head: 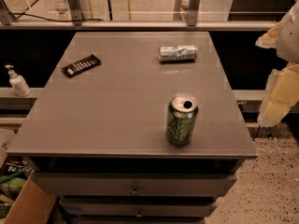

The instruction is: Move green can near redbull can

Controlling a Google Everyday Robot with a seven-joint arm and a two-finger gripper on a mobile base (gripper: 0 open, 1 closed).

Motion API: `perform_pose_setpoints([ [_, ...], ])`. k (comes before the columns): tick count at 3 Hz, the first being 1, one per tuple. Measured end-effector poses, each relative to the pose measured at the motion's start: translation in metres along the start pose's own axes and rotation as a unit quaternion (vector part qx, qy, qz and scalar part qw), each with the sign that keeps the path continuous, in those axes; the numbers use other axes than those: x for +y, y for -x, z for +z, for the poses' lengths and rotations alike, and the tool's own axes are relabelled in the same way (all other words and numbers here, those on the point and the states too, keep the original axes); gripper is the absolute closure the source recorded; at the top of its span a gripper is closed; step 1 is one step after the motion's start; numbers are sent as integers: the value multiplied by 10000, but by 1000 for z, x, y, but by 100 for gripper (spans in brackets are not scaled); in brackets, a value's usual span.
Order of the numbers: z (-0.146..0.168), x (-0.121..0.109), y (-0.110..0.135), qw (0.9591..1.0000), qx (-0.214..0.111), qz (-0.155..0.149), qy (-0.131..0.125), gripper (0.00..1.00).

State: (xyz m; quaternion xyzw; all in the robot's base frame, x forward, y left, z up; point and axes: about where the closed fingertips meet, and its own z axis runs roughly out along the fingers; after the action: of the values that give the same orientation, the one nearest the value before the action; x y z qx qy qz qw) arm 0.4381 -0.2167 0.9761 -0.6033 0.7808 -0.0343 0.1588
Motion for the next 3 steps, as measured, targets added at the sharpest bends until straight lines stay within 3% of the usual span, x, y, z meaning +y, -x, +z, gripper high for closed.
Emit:
perform_pose_setpoints([
  [2, 2, 0, 1, 9999, -91, 48, -10, 0],
  [3, 17, 2, 3, 9984, -500, 221, 163, 0],
])
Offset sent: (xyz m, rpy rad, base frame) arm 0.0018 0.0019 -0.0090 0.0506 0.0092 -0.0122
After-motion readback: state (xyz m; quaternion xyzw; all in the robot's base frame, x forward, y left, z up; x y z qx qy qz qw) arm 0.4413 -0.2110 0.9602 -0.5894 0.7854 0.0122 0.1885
